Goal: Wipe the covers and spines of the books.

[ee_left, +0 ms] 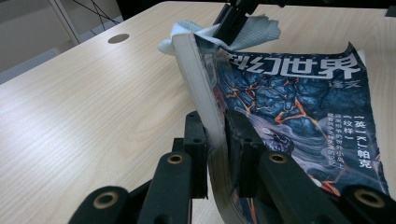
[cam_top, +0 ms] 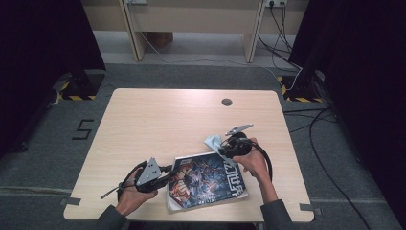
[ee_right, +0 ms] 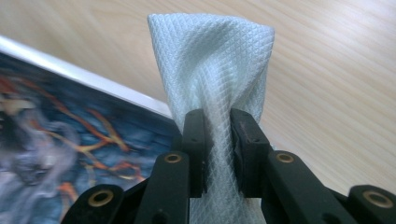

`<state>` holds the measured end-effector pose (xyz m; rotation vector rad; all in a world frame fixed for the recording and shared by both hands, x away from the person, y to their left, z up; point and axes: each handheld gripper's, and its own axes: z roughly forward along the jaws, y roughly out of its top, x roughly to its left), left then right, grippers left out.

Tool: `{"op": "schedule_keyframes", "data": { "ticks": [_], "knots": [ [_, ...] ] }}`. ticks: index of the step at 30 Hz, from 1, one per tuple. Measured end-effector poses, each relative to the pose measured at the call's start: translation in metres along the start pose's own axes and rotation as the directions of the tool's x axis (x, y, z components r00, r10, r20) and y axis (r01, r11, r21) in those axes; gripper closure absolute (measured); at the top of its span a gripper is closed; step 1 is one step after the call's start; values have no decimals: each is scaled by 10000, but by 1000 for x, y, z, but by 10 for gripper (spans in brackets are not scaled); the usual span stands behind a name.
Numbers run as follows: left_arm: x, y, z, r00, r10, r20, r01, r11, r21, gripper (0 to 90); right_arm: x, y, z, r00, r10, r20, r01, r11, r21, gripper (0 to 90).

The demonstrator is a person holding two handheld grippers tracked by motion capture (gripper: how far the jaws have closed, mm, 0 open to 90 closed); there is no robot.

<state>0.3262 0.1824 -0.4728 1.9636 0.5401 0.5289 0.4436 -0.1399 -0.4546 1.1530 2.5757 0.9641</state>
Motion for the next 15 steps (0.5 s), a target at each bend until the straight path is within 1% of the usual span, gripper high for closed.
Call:
{"op": "schedule_keyframes", "data": {
  "ticks": [2, 4, 8, 9, 12, 13, 14, 15],
  "knots": [
    [0, 0, 0, 10000, 25, 6, -25, 10000, -33, 794, -8, -4, 1, 9990, 77, 445, -86, 9998, 186, 774],
    [-1, 0, 0, 10000, 53, 1, -53, 10000, -46, 794, -16, -8, 3, 9961, 80, 882, -108, 9995, 308, 774],
    [-1, 0, 0, 10000, 70, 13, -69, 10000, -27, 794, -24, -12, 6, 9902, 10, 1396, -72, 9990, 442, 773],
    [-1, 0, 0, 10000, 75, 6, -75, 10000, -55, 794, -25, -13, 7, 9888, 5, 1489, -77, 9988, 482, 772],
    [-1, 1, -1, 9999, 142, 18, -142, 9999, -42, 793, -32, -16, 9, 9838, 326, 1763, -419, 9979, 493, 763],
    [-1, 1, 0, 9999, 118, 17, -118, 9999, -56, 794, -34, -18, 9, 9835, 437, 1757, -527, 9975, 466, 764],
    [-1, 0, -1, 10000, 94, 27, -93, 9999, -66, 793, -36, -20, 9, 9848, 625, 1622, -682, 9972, 300, 767],
    [-1, 0, -1, 9999, 103, 32, -103, 9999, -66, 794, -37, -21, 8, 9852, 691, 1567, -738, 9970, 245, 768]
  ]
}}
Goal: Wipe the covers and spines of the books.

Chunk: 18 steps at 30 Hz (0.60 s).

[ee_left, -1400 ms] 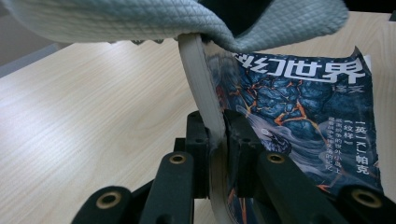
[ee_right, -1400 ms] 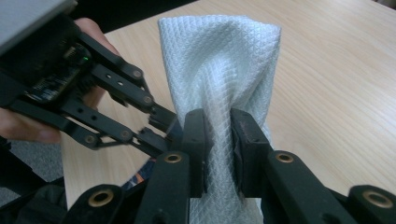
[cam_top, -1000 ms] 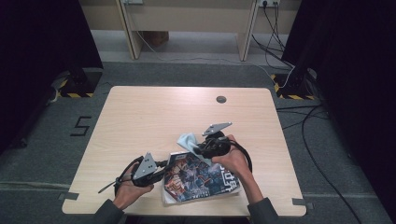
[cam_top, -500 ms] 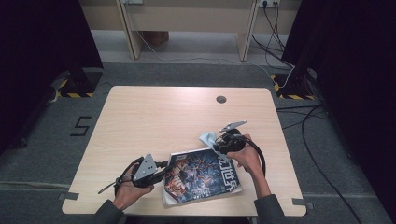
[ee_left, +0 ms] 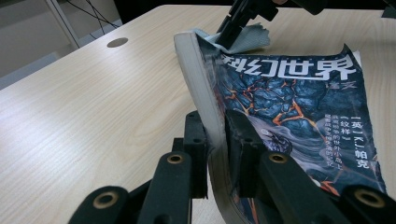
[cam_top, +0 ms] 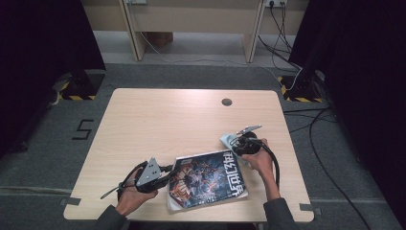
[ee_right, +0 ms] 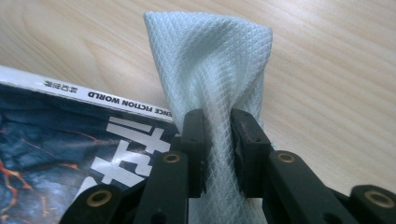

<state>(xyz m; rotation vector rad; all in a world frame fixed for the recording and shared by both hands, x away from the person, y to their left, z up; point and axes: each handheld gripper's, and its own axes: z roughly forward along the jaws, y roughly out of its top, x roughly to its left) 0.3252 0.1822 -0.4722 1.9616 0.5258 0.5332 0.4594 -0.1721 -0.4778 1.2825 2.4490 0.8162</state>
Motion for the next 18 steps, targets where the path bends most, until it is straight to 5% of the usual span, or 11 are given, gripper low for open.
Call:
{"op": "schedule_keyframes", "data": {
  "ticks": [8, 18],
  "knots": [
    [1, 0, 0, 10000, -10, -9, 10, 10000, 11, 791, 25, 13, -8, 9943, -862, -632, 841, 9958, -353, 772],
    [1, 0, 0, 10000, 64, -57, -64, 10000, 28, 789, 61, 30, -24, 9708, -1577, -1810, 1368, 9830, -1228, 771]
  ]
}}
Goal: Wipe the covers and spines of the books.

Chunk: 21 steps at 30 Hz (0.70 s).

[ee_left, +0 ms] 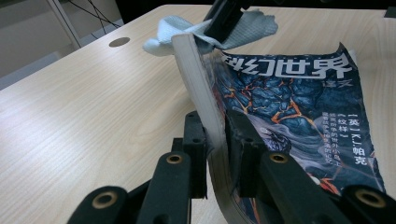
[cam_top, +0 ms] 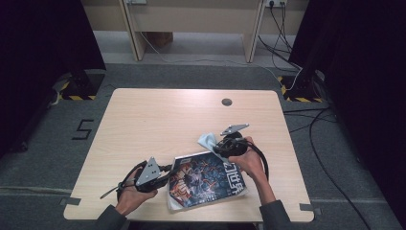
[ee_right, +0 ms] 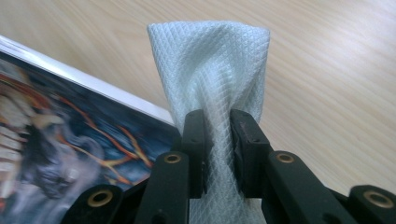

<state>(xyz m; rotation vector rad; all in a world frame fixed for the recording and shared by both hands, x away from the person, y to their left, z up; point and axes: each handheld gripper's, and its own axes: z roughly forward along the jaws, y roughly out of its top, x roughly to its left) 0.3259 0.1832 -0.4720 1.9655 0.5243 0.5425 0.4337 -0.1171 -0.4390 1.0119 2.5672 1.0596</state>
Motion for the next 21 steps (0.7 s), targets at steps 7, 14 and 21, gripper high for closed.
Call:
{"op": "schedule_keyframes", "data": {
  "ticks": [7, 14, 21],
  "knots": [
    [-1, 0, 1, 10000, 24, -39, -24, 10000, 10, 790, 28, 16, -4, 9955, -517, -792, 465, 9967, -665, 773],
    [-1, 0, 2, 9999, 112, -59, -112, 9999, 10, 790, 53, 27, -6, 9844, -903, -1509, 725, 9902, -1193, 775],
    [-2, 0, 3, 9998, 189, -110, -188, 9998, 65, 790, 69, 34, -6, 9743, -1006, -2017, 711, 9863, -1486, 775]
  ]
}}
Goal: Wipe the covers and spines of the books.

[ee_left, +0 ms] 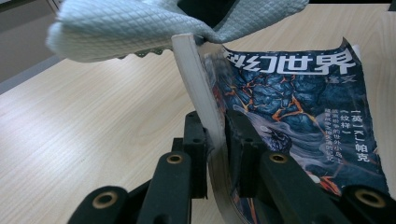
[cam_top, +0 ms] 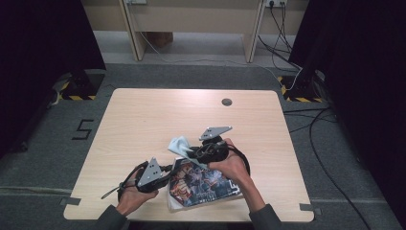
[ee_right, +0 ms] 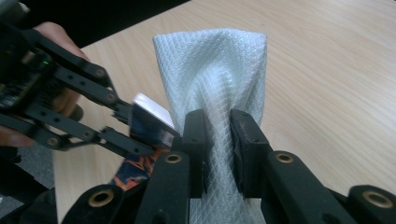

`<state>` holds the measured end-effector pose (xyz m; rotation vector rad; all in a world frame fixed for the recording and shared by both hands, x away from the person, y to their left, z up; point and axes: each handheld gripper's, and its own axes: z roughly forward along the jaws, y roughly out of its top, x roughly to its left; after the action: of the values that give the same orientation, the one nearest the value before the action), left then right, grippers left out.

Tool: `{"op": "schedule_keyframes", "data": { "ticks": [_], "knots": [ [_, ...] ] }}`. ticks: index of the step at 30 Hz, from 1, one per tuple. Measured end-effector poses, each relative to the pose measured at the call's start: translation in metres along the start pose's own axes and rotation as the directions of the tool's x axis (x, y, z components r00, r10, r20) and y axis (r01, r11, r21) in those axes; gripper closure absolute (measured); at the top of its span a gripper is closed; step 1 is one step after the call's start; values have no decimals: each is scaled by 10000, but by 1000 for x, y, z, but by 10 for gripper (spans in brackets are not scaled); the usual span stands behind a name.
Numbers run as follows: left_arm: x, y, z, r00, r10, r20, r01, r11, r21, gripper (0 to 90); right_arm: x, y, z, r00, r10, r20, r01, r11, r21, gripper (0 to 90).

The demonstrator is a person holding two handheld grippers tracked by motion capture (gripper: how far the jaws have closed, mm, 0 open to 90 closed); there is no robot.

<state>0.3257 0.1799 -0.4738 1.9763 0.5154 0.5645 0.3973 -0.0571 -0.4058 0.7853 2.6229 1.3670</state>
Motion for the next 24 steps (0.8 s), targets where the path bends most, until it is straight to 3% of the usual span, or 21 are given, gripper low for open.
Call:
{"op": "schedule_keyframes", "data": {
  "ticks": [7, 12, 16, 20, 24],
  "knots": [
    [0, 0, 1, 10000, -17, 10, 17, 10000, 36, 790, 14, 6, 4, 9991, -405, -146, 405, 9992, -22, 774],
    [-1, 0, 2, 10000, 34, -14, -34, 10000, 66, 790, 17, 7, 4, 9990, -361, -253, 359, 9993, -59, 773],
    [-2, 0, 3, 10000, 44, 13, -44, 10000, 75, 790, 23, 9, 5, 9983, -587, -63, 587, 9983, 49, 773],
    [-3, 1, 3, 9999, 132, 20, -132, 9999, 54, 789, 19, 8, 3, 9987, -474, -211, 475, 9988, 66, 773],
    [-4, 1, 3, 9998, 172, 26, -172, 9998, 37, 788, 9, 5, -1, 9998, -169, -39, 170, 9996, 239, 772]
  ]
}}
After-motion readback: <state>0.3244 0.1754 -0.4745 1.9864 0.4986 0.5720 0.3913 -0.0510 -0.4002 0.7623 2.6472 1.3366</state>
